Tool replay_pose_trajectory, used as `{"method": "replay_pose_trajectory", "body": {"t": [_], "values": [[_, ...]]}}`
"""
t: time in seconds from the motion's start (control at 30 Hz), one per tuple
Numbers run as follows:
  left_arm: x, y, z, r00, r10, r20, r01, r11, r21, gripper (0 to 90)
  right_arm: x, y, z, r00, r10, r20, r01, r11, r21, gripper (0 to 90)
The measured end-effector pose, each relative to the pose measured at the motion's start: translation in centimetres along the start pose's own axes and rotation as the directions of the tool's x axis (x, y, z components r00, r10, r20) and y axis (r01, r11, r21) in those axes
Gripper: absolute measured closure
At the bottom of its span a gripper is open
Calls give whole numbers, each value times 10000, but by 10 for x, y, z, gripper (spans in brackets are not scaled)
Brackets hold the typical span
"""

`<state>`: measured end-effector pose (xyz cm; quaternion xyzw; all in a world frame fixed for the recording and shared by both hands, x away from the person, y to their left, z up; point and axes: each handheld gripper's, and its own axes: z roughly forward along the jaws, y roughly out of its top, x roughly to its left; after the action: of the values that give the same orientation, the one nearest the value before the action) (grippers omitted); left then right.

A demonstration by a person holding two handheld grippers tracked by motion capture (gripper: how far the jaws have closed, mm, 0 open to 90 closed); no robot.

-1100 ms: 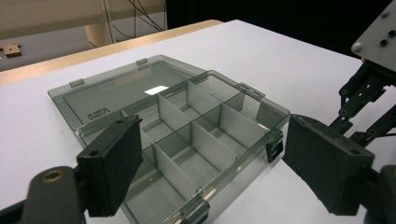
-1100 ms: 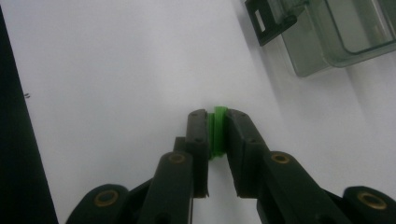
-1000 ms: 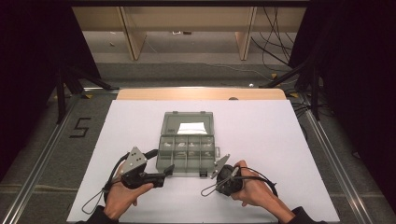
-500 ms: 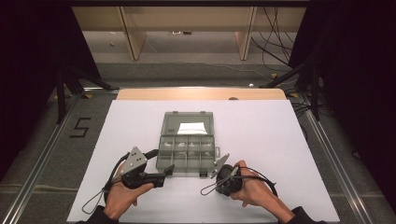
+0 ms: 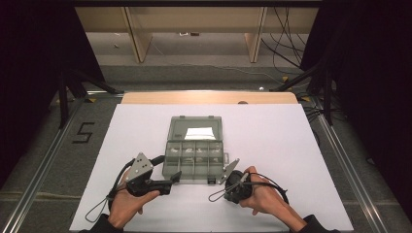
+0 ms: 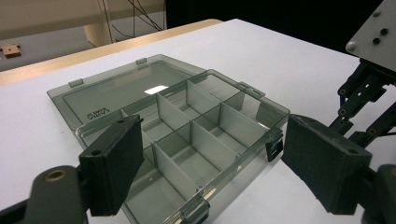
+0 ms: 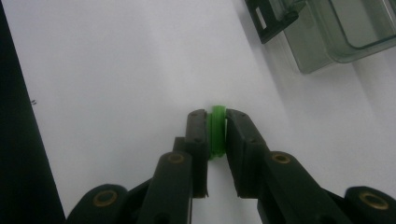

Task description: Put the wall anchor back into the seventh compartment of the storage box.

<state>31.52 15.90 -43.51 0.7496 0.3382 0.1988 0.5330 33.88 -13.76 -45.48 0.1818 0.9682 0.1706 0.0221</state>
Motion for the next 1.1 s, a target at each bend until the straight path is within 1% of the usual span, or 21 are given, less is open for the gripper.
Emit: {"method": "replay_pose_trajectory", "body": {"t": [0.13, 0.17, 0.23, 0.37, 0.5, 0.53, 0.63, 0.67, 0.7, 0.8, 0.83, 0.9, 0.93, 0.97, 1.0, 1.03, 1.1], "values": [[0, 0, 0, 10000, -23, 14, 23, 10000, 12, 198, 0, 0, -1, 10000, -23, -8, 23, 10000, 15, 806], [-2, -1, 0, 9998, -200, -31, 200, 9998, 54, 199, 0, 0, -1, 10000, -23, -45, 23, 10000, 33, 827], [-2, -1, 0, 9998, -209, -26, 209, 9998, 54, 201, 0, 1, -1, 9999, -143, -47, 143, 9999, 41, 845], [-2, -1, 0, 9997, -237, -5, 237, 9997, 41, 201, 1, 1, -2, 9999, -117, -18, 117, 9999, 8, 849], [-1, -1, 0, 9997, -237, -12, 237, 9997, 49, 202, 0, 2, -5, 9998, -195, -12, 195, 9998, -80, 850], [-1, -1, 0, 9997, -244, -13, 244, 9997, 53, 202, 1, 2, -6, 9999, -121, 19, 121, 9999, -55, 850], [-2, -1, 0, 9997, -247, -5, 247, 9997, 62, 203, 1, 3, -9, 9998, -179, 90, 180, 9998, -114, 850], [-2, -1, 0, 9997, -229, -14, 229, 9997, 72, 203, 1, 3, -9, 9996, -197, 189, 201, 9996, -185, 850], [-1, -1, 1, 9998, -215, 1, 215, 9997, 64, 203, 0, 3, -11, 9998, -205, 79, 206, 9996, -207, 850], [-1, -1, 0, 9997, -239, -19, 239, 9997, 72, 203, 0, 4, -14, 9996, -236, 137, 240, 9993, -282, 850], [-1, -1, 0, 9997, -238, -21, 238, 9997, 71, 203, 0, 5, -14, 9997, -153, 211, 158, 9996, -252, 850], [-1, -1, 0, 9997, -241, -26, 241, 9997, 65, 203, 0, 5, -17, 9995, -214, 230, 222, 9990, -378, 850], [-1, -1, 0, 9997, -238, -29, 238, 9997, 64, 203, 0, 6, -18, 9997, -159, 203, 167, 9991, -394, 850], [-1, -1, 0, 9997, -234, -29, 234, 9997, 62, 203, -1, 6, -20, 9994, -256, 239, 266, 9987, -443, 850], [-1, -1, 0, 9997, -231, -31, 231, 9997, 59, 203, 0, 7, -21, 9997, -169, 188, 178, 9987, -473, 850], [-1, -1, 0, 9997, -235, -31, 235, 9997, 57, 203, -1, 8, -22, 9994, -229, 268, 243, 9985, -500, 850], [-1, -1, 0, 9997, -233, -34, 233, 9997, 70, 203, 0, 9, -25, 9994, -195, 298, 212, 9981, -584, 850]]}}
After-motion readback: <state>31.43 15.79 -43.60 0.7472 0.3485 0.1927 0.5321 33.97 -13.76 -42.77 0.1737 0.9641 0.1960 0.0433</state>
